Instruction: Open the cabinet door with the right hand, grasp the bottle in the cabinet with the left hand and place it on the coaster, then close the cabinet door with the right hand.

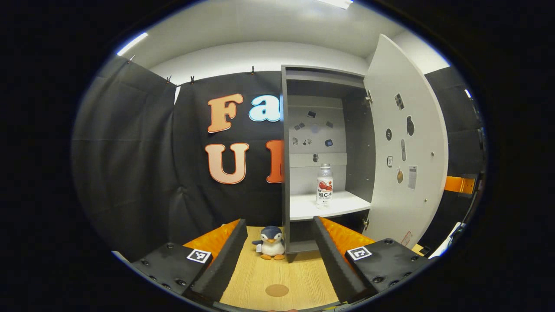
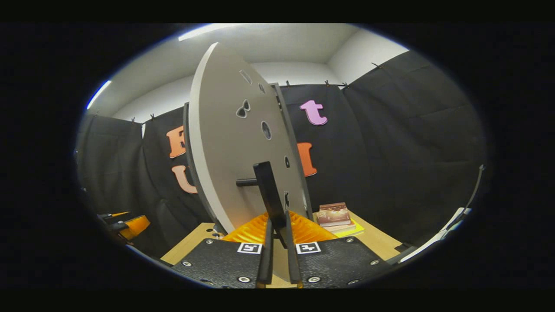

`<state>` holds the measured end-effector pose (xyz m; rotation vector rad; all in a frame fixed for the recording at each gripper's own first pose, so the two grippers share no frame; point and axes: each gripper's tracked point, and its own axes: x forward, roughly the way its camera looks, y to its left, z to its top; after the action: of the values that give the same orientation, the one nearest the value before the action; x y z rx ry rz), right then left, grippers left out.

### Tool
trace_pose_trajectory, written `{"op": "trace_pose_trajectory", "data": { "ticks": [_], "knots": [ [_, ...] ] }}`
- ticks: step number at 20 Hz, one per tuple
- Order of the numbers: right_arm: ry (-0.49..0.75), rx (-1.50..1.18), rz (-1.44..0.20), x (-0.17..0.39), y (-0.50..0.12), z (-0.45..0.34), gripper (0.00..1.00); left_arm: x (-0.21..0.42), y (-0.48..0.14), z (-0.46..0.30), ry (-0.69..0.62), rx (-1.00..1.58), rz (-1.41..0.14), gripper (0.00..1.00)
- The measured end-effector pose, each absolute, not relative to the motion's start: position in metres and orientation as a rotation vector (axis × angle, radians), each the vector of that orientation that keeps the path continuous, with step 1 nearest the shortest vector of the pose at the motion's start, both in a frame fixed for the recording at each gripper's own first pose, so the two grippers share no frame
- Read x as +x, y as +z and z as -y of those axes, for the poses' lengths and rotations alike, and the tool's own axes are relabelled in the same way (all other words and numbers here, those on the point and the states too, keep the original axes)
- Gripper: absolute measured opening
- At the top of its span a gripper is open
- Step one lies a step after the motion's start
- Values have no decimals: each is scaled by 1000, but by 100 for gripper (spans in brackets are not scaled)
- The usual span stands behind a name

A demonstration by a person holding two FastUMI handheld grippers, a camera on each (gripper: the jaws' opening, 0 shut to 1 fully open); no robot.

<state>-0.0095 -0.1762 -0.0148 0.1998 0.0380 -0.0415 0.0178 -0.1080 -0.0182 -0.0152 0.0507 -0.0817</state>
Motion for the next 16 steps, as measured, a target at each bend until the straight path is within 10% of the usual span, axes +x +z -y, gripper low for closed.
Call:
{"op": "trace_pose_trajectory", "data": {
  "ticks": [11,15,16],
  "knots": [
    [-35,157,-48,-13,-15,274,0,10,-19,143,-74,-36,-67,98],
    [2,169,-49,-12,-14,275,19,9,-15,143,-60,-26,-56,96],
    [-1,167,-49,-12,-15,275,8,8,-15,145,-56,-31,-56,96]
  ]
}}
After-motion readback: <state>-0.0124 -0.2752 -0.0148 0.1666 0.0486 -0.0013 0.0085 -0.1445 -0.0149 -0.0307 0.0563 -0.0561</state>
